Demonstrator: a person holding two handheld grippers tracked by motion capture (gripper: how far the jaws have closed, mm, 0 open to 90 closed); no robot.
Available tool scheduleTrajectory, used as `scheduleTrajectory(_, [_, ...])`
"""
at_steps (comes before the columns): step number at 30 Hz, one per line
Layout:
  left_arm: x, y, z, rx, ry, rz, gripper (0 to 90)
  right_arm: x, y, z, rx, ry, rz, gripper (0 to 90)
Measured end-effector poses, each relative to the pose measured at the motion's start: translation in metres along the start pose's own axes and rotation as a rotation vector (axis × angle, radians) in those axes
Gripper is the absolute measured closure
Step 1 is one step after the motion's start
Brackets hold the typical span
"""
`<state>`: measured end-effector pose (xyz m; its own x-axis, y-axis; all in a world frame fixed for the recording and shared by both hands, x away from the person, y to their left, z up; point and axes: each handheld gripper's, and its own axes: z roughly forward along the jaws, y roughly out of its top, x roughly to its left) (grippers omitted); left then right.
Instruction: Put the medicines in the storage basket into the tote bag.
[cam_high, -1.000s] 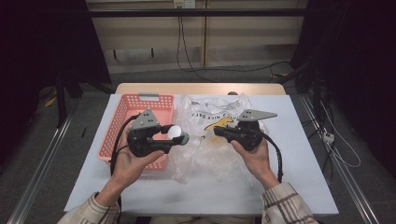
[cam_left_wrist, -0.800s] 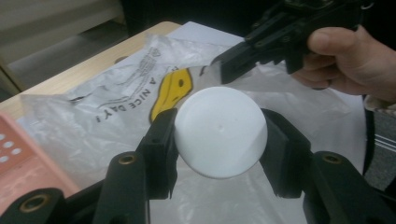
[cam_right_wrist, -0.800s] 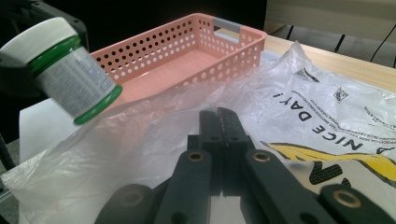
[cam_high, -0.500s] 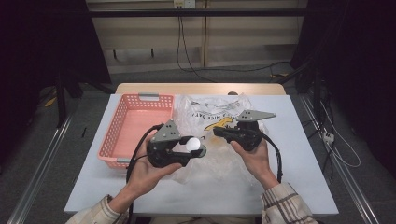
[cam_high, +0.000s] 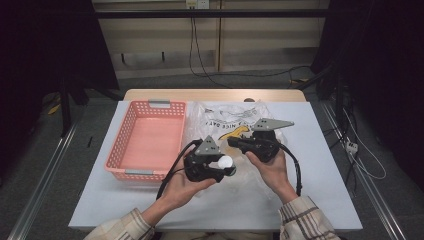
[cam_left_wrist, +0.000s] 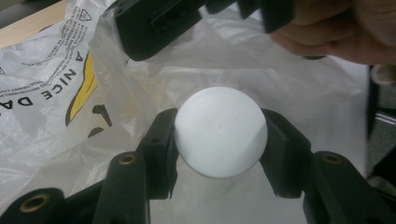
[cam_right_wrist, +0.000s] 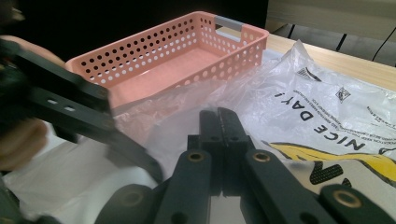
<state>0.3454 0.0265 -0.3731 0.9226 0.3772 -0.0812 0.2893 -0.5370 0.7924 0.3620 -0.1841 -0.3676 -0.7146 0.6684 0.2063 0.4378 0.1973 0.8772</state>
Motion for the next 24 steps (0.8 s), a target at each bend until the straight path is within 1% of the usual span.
scheduleTrajectory(1, [0.002, -0.001, 0.007, -0.002, 0.009, -0.003, 50.8, 0.000, 0.000, 0.000, 0.000, 0.000, 0.000, 90.0])
scheduleTrajectory(3, [0.005, -0.002, 0.019, 0.008, 0.012, -0.030, 50.8, -0.001, -0.001, 0.000, 0.001, 0.002, 0.003, 90.0])
scheduleTrajectory(6, [0.007, -0.001, 0.030, 0.029, 0.031, -0.012, 50.8, -0.003, -0.004, 0.002, 0.015, 0.004, 0.013, 90.0])
scheduleTrajectory(7, [0.008, -0.002, 0.034, 0.025, 0.029, -0.026, 50.8, -0.003, -0.004, 0.002, 0.015, 0.004, 0.013, 90.0])
scheduleTrajectory(9, [0.011, -0.004, 0.041, 0.036, 0.042, -0.033, 50.8, -0.003, -0.005, 0.003, 0.022, 0.005, 0.017, 90.0])
scheduleTrajectory(10, [0.012, -0.006, 0.043, 0.049, 0.053, -0.030, 50.8, -0.003, -0.006, 0.003, 0.025, 0.003, 0.018, 90.0])
scheduleTrajectory(11, [0.013, -0.007, 0.045, 0.049, 0.052, -0.036, 50.8, -0.003, -0.007, 0.003, 0.031, 0.003, 0.022, 90.0])
scheduleTrajectory(12, [0.013, -0.008, 0.046, 0.056, 0.069, -0.036, 50.8, -0.003, -0.007, 0.003, 0.031, 0.003, 0.022, 90.0])
scheduleTrajectory(13, [0.015, -0.010, 0.047, 0.045, 0.059, -0.043, 50.8, -0.003, -0.008, 0.003, 0.036, 0.002, 0.020, 90.0])
scheduleTrajectory(14, [0.015, -0.011, 0.049, 0.051, 0.071, -0.049, 50.8, -0.003, -0.008, 0.003, 0.038, 0.002, 0.022, 90.0])
scheduleTrajectory(15, [0.016, -0.012, 0.051, 0.052, 0.065, -0.050, 50.8, -0.003, -0.009, 0.003, 0.042, 0.003, 0.023, 90.0])
scheduleTrajectory(16, [0.016, -0.014, 0.053, 0.068, 0.076, -0.048, 50.8, -0.004, -0.011, 0.003, 0.045, 0.001, 0.024, 90.0])
scheduleTrajectory(19, [0.016, -0.019, 0.060, 0.083, 0.074, -0.059, 50.7, -0.005, -0.014, 0.003, 0.058, -0.002, 0.028, 90.0])
scheduleTrajectory(20, [0.016, -0.019, 0.061, 0.087, 0.075, -0.056, 50.8, -0.005, -0.016, 0.003, 0.063, -0.005, 0.031, 90.0])
scheduleTrajectory(22, [0.015, -0.020, 0.063, 0.079, 0.071, -0.061, 50.8, -0.006, -0.020, 0.003, 0.073, -0.009, 0.032, 90.0])
scheduleTrajectory(24, [0.014, -0.020, 0.066, 0.084, 0.070, -0.050, 50.8, -0.007, -0.023, 0.003, 0.081, -0.011, 0.036, 90.0])
